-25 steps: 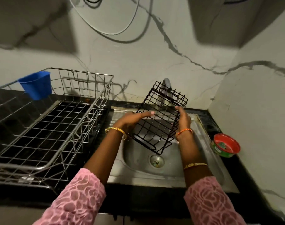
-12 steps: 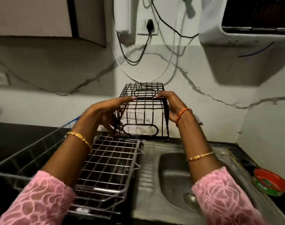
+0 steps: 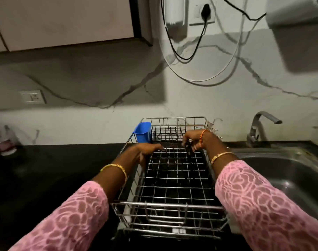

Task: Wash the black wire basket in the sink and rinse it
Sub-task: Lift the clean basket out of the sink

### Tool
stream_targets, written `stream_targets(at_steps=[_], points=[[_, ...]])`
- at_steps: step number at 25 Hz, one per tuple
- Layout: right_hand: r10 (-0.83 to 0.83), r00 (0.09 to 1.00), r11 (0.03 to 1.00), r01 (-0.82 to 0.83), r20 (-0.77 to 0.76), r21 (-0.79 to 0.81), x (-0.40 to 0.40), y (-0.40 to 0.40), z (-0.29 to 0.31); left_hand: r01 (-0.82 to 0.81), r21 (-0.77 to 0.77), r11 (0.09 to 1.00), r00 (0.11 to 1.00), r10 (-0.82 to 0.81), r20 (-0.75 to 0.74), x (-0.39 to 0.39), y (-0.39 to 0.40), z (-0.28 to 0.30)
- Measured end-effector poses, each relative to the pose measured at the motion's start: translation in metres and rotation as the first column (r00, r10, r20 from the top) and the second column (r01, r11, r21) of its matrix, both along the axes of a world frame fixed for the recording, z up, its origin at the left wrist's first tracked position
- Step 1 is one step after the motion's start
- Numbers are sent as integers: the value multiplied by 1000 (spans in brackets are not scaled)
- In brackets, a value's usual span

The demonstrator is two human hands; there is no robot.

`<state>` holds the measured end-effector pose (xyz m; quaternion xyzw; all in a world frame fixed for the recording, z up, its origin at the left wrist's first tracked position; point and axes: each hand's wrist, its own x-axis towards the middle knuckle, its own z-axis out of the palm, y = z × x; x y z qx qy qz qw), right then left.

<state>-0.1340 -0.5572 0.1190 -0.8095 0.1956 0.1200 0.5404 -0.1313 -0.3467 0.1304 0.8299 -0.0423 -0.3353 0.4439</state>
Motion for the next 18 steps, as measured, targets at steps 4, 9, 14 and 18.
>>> stream_targets(at_steps=[4, 9, 14, 18], points=[[-21, 993, 999, 17, -120, -38, 1, -5, -51, 18, -65, 998, 993, -26, -113, 19, -12, -43], [-205, 976, 976, 209, -73, 54, 12, -18, -87, 30, 24, 999, 998, -29, -61, 31, -23, -59], [-271, 962, 957, 272, -32, 101, 23, -14, -98, 98, 217, 971, 994, -87, -58, 42, -22, -75], [-225, 972, 974, 227, -74, 20, 25, -13, -94, 111, 287, 951, 990, -131, 53, 48, -25, -80]])
